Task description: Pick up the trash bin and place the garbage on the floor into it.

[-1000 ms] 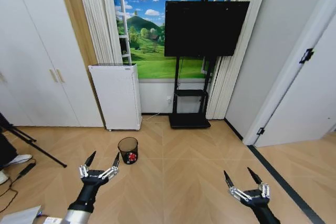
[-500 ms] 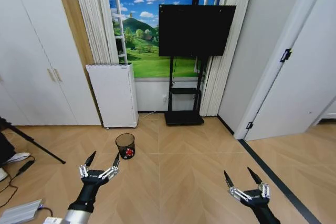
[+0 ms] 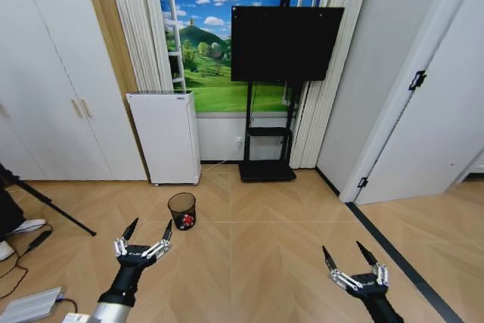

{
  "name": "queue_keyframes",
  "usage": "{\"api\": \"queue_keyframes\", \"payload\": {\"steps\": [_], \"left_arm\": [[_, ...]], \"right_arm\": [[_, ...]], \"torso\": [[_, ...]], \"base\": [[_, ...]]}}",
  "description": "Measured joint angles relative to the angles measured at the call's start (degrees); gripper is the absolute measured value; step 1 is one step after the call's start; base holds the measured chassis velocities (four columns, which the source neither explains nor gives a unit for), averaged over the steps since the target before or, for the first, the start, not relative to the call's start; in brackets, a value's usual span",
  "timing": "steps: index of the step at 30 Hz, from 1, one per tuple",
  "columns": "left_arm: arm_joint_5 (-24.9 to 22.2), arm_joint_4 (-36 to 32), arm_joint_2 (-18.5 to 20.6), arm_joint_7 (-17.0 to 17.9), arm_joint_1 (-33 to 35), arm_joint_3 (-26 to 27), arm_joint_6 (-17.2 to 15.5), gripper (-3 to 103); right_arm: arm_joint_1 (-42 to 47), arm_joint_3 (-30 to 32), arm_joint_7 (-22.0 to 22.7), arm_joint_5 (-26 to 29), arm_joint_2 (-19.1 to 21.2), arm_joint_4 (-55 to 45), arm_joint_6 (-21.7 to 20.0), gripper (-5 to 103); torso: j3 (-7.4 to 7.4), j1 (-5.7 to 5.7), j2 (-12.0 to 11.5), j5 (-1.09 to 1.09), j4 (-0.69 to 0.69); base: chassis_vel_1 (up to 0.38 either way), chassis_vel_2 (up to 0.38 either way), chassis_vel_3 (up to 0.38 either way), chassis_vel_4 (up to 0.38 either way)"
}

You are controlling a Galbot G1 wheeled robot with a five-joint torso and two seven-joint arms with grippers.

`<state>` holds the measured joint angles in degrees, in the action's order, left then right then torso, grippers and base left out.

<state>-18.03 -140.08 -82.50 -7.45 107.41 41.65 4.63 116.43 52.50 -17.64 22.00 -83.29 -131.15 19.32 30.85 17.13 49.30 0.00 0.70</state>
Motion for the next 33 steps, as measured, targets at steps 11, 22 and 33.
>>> {"api": "queue_keyframes", "payload": {"steps": [11,22,33], "left_arm": [[0.00,0.00,0.00,0.01,0.00,0.00,0.00,100],[0.00,0.00,0.00,0.01,0.00,0.00,0.00,100],[0.00,0.00,0.00,0.01,0.00,0.00,0.00,100]], "right_arm": [[0.00,0.00,0.00,0.00,0.00,0.00,0.00,100],[0.00,0.00,0.00,0.00,0.00,0.00,0.00,100],[0.00,0.00,0.00,0.00,0.00,0.00,0.00,100]], "torso": [[0.00,0.00,0.00,0.00,0.00],[-0.01,-0.01,0.00,0.00,0.00],[-0.01,-0.01,-0.01,0.00,0.00]], "base": [[0.000,0.000,0.000,0.000],[0.000,0.000,0.000,0.000],[0.000,0.000,0.000,0.000]]}}
